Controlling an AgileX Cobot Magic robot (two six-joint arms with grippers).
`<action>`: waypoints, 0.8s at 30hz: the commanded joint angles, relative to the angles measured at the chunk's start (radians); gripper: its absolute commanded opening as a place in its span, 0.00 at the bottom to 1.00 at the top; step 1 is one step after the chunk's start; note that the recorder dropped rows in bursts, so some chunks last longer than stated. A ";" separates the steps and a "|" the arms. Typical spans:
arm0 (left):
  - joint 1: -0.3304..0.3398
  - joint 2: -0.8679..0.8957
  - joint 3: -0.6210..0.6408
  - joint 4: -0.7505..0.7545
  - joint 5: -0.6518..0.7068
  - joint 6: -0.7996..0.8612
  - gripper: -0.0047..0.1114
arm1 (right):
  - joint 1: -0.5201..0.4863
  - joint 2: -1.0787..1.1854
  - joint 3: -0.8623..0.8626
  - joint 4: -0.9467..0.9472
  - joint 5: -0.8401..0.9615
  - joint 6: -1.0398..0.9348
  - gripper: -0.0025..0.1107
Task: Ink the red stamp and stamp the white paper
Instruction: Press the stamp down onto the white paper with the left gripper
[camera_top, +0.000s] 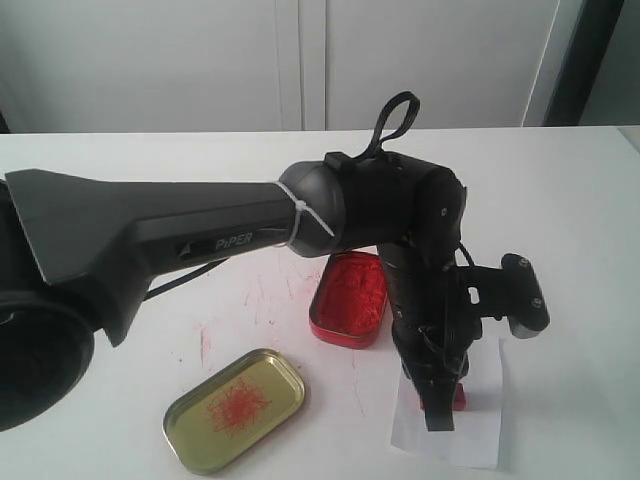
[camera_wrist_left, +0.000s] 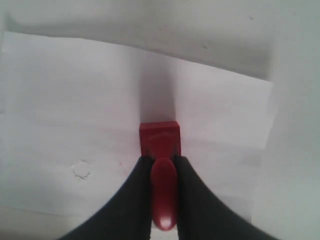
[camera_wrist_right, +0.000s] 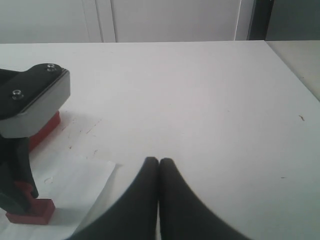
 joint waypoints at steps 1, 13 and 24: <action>-0.003 0.013 0.006 -0.018 0.020 -0.012 0.04 | 0.000 -0.005 0.007 -0.007 -0.002 -0.011 0.02; -0.003 0.132 0.006 -0.026 0.102 -0.012 0.04 | 0.000 -0.005 0.007 -0.007 -0.002 -0.011 0.02; -0.003 0.143 0.006 -0.029 0.085 -0.012 0.04 | 0.000 -0.005 0.007 -0.007 -0.002 -0.011 0.02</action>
